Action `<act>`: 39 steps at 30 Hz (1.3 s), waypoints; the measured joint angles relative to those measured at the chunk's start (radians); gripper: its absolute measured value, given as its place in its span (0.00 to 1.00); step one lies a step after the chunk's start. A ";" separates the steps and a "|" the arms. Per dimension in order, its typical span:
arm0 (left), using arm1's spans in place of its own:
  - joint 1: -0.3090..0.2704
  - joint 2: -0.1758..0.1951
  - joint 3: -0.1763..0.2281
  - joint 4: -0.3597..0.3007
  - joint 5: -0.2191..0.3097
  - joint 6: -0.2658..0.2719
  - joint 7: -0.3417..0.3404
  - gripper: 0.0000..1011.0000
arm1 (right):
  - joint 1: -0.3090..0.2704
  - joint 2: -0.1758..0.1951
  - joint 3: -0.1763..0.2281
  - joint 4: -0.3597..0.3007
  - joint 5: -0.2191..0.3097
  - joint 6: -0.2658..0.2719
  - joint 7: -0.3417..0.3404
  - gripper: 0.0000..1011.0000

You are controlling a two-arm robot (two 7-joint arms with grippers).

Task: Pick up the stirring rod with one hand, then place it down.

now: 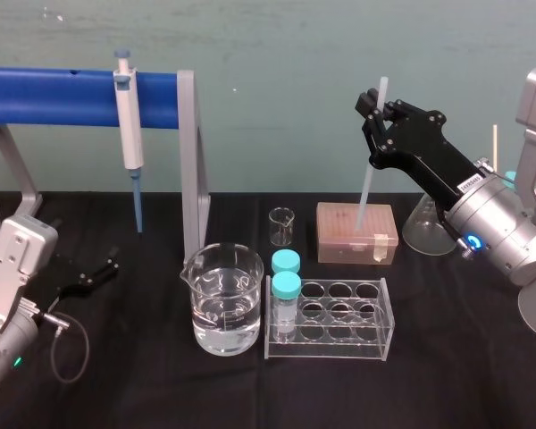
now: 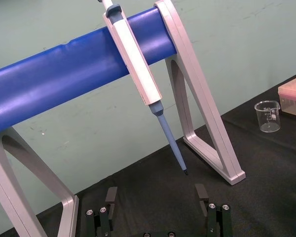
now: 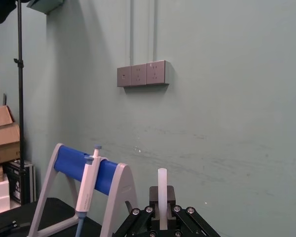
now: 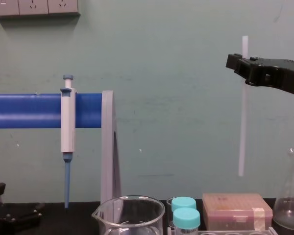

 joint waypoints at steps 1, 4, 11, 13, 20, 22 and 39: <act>0.000 0.000 0.000 0.000 0.000 0.000 0.000 0.99 | 0.000 0.000 0.000 -0.001 0.000 0.000 0.000 0.07; 0.000 0.000 0.000 0.000 0.000 0.000 0.000 0.99 | -0.001 0.000 0.000 -0.001 -0.001 0.001 -0.001 0.07; 0.000 0.000 0.000 0.000 0.000 0.000 0.000 0.99 | -0.002 -0.001 -0.001 -0.002 -0.002 0.000 -0.001 0.07; 0.000 0.000 0.000 0.000 0.000 0.000 0.000 0.99 | -0.003 -0.001 -0.001 -0.002 -0.002 0.000 -0.001 0.07; 0.000 0.000 0.000 0.000 0.000 0.000 0.000 0.99 | -0.004 -0.001 0.000 -0.002 -0.002 0.001 -0.001 0.07; 0.000 0.000 0.000 0.000 0.000 0.000 0.000 0.99 | -0.004 -0.001 0.000 -0.001 -0.002 0.001 -0.001 0.07; 0.000 0.000 0.000 0.000 0.000 0.000 0.000 0.99 | 0.011 -0.005 -0.002 0.017 -0.001 0.001 0.002 0.07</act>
